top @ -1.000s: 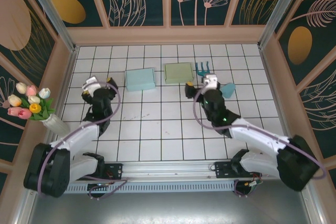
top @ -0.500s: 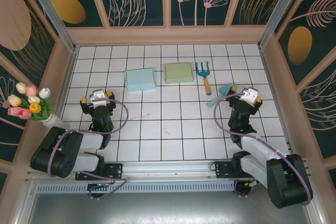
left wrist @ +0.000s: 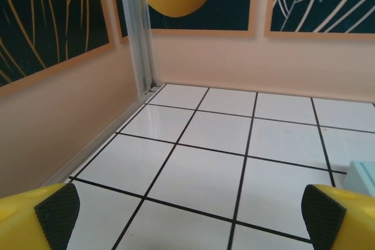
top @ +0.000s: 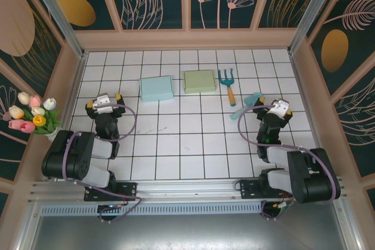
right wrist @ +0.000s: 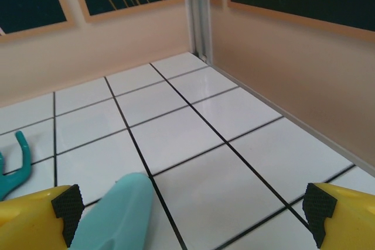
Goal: Fold the paper box
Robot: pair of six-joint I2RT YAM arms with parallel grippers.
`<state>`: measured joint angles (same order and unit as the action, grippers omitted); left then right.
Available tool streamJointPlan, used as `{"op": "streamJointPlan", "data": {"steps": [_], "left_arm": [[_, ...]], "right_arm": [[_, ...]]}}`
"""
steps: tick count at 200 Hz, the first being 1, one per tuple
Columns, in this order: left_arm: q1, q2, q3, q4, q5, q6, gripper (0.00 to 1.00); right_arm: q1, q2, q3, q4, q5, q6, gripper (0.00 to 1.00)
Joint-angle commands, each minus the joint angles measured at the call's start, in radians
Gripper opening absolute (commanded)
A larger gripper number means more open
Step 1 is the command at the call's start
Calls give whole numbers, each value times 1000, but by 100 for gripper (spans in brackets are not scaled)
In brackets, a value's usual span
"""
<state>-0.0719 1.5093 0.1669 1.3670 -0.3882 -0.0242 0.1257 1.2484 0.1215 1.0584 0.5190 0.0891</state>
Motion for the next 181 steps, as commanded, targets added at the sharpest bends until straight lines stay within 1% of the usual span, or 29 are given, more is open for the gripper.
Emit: {"op": "streamJointPlan", "data": {"steps": [1,11,20,28,36,49,59,73,93,105,113,124,130,143,150,156,181], "left_arm": [[27,0,31,-37,90,-77,99],[31,23,46,-28,78,-80,99],[36,11,48,-52,94,-84,99],[38,18,46,-35,94,-84,99],[38,12,48,-52,97,-83,99],[38,13,47,-46,96,-83,99],[38,15,46,-42,94,-83,99],[38,15,46,-44,95,-82,99],[38,14,46,-45,95,-80,99],[39,13,46,-44,95,-81,99],[38,13,46,-45,95,-81,99],[38,13,47,-45,95,-81,99],[38,14,46,-45,96,-81,99],[38,13,46,-45,94,-79,99],[38,13,46,-45,95,-80,99],[38,13,46,-45,96,-80,99],[38,14,47,-45,95,-79,99]], "right_arm": [[-6,42,-12,175,-52,-48,99],[-10,62,-10,204,-58,-61,99],[-14,81,-9,230,-72,-71,99],[-23,115,-14,272,-91,-75,99],[-31,153,-17,320,-99,-72,99],[-41,208,-20,386,-145,-79,99],[-41,202,-16,360,-193,-86,99],[-45,223,-36,425,-226,-101,99],[-51,239,-39,439,-271,-105,99],[-65,277,-42,469,-328,-109,99],[-64,313,-35,509,-337,-126,99],[-65,284,0,387,-351,-121,99],[-77,295,22,365,-371,-116,99],[-100,294,82,247,-343,-72,99],[-132,291,90,231,-385,-48,99],[-147,289,87,227,-397,-35,99],[-143,290,87,230,-392,-37,99]]}}
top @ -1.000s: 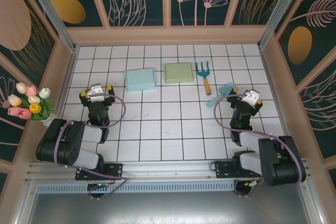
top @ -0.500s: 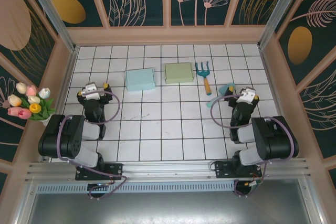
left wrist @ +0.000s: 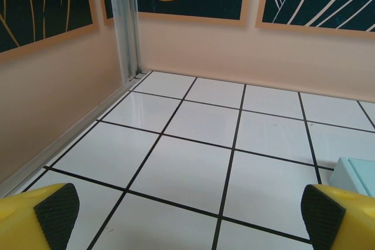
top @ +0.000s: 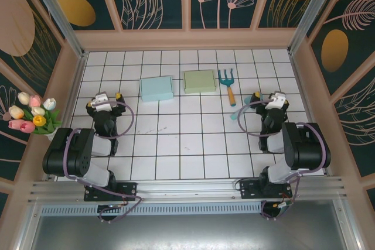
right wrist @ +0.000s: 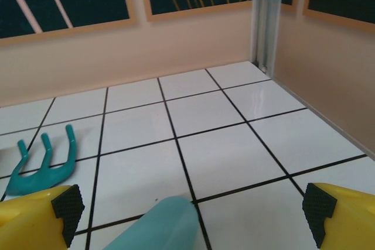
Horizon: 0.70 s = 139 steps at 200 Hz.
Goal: Fold the paper box
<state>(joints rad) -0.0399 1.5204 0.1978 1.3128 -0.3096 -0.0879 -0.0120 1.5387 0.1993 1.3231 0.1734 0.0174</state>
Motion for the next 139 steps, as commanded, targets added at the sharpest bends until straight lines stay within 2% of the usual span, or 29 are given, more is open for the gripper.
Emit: {"op": "streamJointPlan", "data": {"steps": [1,69,104,139], "left_arm": [[6,3,16,9,17,-15,99],[6,4,24,-3,19,-15,99],[18,13,57,-61,42,-29,99],[18,3,23,-3,56,-16,99]], "right_arm": [[-6,-1,9,-35,-47,36,99],[-6,0,9,-34,-48,35,99],[-6,-1,10,-33,-48,35,99],[-6,-1,10,-34,-47,35,99]]}}
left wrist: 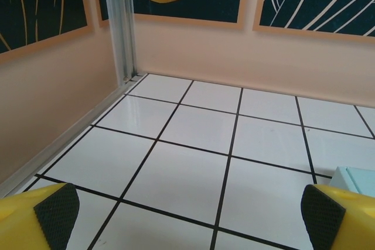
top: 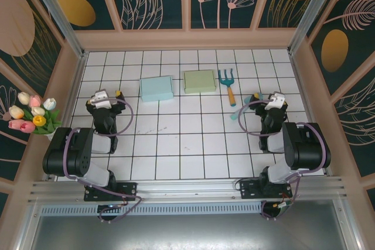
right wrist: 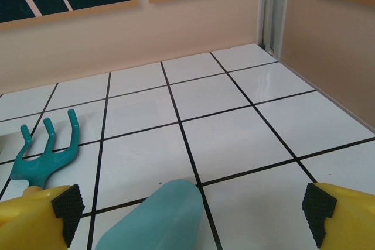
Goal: Fold the paper box
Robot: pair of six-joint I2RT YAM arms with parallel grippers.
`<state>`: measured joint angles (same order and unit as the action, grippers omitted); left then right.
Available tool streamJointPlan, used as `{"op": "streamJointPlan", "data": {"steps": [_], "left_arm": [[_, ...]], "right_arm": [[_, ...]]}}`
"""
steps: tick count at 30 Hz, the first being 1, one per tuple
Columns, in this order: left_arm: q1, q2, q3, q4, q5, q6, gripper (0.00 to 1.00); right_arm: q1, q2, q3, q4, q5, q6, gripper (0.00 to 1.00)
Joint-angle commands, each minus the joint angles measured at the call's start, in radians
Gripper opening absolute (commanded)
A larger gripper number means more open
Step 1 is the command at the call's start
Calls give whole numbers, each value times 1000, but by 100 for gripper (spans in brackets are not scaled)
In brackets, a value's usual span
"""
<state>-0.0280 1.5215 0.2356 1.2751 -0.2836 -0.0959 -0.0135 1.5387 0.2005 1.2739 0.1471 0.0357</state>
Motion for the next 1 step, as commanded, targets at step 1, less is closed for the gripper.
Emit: {"op": "streamJointPlan", "data": {"steps": [1], "left_arm": [[7,2,-14,36,30,-7,99]], "right_arm": [[-5,0,9,16,-21,17,99]]}}
